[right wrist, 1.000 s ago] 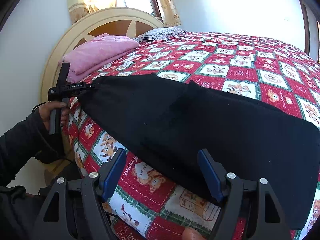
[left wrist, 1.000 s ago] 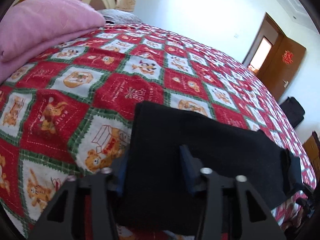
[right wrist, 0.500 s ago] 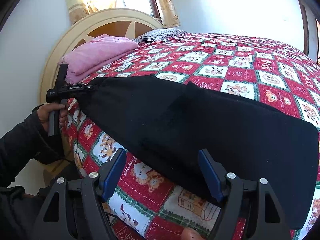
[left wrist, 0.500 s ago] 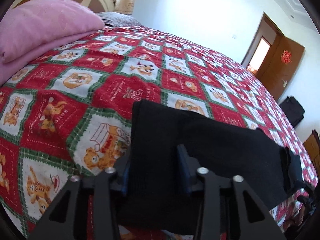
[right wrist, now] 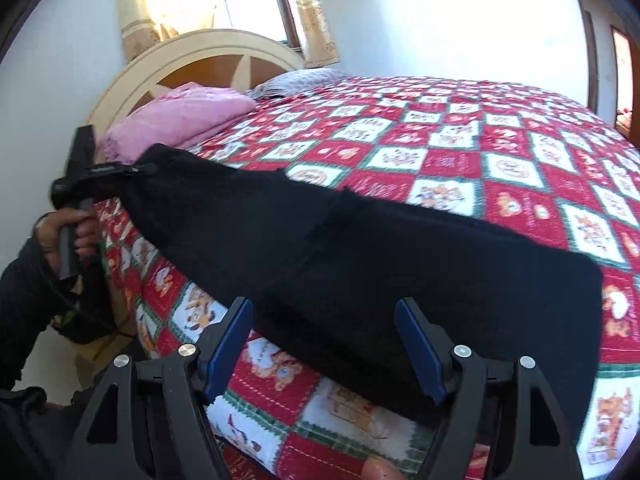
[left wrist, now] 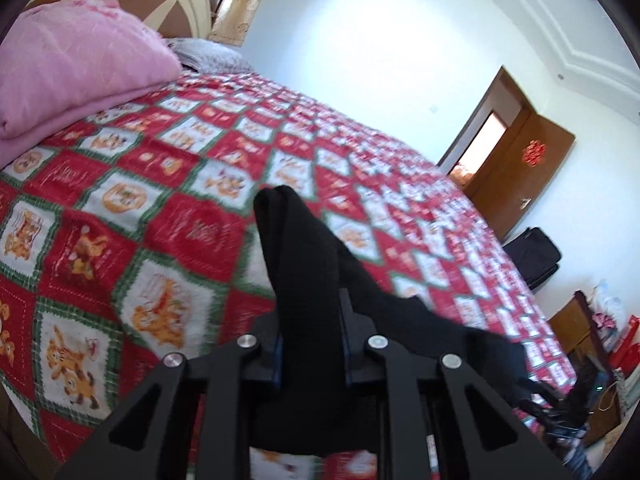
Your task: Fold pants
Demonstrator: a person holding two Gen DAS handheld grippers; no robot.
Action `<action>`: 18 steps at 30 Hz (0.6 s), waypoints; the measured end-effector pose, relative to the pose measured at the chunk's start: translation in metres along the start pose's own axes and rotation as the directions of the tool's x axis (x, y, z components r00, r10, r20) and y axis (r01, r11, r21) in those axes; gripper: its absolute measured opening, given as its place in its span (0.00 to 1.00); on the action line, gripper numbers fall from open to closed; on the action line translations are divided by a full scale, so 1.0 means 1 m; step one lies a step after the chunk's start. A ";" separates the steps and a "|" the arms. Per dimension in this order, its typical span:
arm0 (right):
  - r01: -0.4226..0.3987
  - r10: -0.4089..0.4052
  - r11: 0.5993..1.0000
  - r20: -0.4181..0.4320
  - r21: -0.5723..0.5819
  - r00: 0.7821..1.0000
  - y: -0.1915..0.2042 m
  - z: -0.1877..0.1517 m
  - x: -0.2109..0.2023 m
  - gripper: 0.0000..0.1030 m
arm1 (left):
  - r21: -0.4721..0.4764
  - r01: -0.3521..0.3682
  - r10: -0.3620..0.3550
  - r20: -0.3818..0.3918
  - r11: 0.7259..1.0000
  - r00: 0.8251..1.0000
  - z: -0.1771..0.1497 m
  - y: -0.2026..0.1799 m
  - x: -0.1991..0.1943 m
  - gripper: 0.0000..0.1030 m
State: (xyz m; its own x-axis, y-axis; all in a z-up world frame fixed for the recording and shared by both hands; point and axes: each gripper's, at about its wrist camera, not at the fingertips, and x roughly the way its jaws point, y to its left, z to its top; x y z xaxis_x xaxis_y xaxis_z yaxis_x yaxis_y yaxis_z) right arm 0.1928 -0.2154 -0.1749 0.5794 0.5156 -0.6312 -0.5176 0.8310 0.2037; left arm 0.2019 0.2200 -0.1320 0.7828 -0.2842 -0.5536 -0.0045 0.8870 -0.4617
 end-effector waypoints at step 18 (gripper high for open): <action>0.183 -0.200 0.960 0.063 0.211 0.978 -0.073 -0.002 -0.081 0.73 | 0.178 0.309 -0.301 -0.074 0.934 0.951 0.001 -0.191 0.013 0.20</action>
State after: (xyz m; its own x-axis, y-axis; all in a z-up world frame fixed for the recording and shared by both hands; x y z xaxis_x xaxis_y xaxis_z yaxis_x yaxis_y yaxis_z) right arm 0.1821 -0.3180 -0.1397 0.7093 0.3513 -0.6111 -0.2582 0.9362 0.2386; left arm 0.2136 0.0471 -0.0496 0.6999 -0.5636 -0.4387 0.3486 0.8056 -0.4790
